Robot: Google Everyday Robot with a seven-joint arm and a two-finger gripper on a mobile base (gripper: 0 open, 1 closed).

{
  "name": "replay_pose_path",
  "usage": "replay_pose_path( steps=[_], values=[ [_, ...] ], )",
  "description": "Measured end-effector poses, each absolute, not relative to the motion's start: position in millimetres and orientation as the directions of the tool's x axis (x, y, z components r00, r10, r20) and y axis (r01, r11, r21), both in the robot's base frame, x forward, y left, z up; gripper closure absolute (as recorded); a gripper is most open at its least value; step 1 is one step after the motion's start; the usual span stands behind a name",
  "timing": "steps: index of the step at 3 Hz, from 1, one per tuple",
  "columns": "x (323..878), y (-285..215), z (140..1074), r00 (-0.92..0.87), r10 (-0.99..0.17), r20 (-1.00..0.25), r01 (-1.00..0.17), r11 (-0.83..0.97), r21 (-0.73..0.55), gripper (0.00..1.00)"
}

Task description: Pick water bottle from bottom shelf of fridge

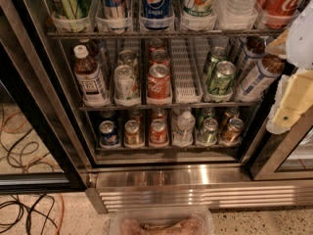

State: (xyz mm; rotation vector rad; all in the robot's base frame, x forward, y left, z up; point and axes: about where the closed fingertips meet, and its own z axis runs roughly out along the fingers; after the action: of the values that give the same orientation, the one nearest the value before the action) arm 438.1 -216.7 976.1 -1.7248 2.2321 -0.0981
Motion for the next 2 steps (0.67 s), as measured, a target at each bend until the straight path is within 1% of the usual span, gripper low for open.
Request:
replay_pose_path(
  steps=[1,2],
  values=[
    [438.1,-216.7,976.1,-0.222,-0.953,-0.207,-0.931,0.270,-0.245,0.00],
    [438.2,-210.0,972.2,-0.254,-0.915,-0.312,-0.913,0.334,-0.236,0.00]
  ],
)
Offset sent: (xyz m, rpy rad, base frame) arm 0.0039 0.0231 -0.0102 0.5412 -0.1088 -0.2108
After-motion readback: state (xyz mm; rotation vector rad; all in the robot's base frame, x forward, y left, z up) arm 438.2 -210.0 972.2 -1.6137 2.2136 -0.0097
